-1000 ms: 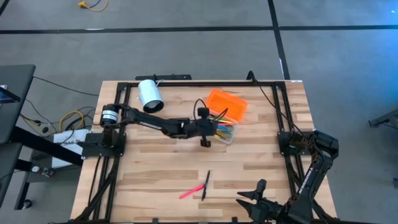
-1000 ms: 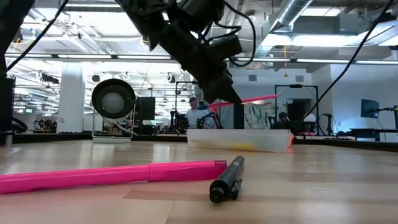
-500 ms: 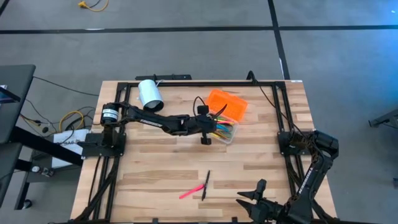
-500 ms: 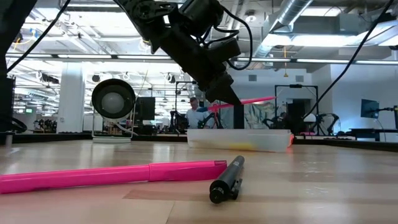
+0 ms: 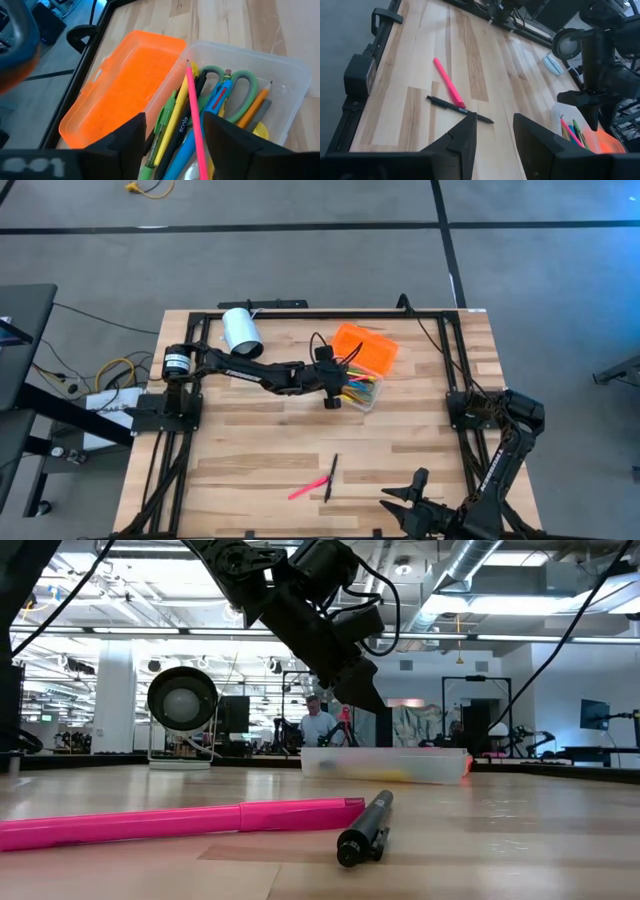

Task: Pick & place school supplies into a supply box
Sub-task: Put the black pen into the supply box

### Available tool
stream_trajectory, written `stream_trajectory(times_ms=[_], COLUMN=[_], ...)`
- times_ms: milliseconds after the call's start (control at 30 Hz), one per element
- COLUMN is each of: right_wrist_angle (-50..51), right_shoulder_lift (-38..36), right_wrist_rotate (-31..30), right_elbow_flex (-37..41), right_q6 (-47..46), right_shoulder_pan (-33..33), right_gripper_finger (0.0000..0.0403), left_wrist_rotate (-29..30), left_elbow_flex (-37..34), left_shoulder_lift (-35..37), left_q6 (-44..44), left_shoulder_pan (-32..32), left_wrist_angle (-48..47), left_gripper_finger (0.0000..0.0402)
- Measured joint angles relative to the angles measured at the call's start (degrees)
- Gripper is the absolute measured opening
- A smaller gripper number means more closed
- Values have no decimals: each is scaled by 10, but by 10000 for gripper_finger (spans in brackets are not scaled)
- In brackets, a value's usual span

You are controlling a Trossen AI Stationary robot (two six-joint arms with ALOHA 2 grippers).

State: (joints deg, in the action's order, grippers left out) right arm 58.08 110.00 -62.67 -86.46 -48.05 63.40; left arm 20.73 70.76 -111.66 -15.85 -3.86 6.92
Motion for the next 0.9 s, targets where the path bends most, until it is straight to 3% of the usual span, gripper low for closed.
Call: stream_trajectory(times_ms=[367, 900], right_wrist_angle=[1, 10], right_shoulder_lift=[0, 0], right_wrist_rotate=[1, 13], right_elbow_flex=[0, 0], right_q6=[0, 5], right_shoulder_pan=[0, -33], right_gripper_finger=[122, 122], left_wrist_rotate=[-15, 102], left_elbow_flex=[0, 0], left_shoulder_lift=[2, 28], left_q6=[12, 107], left_shoulder_pan=[14, 235], left_wrist_angle=[-37, -225], left_gripper_finger=[193, 193])
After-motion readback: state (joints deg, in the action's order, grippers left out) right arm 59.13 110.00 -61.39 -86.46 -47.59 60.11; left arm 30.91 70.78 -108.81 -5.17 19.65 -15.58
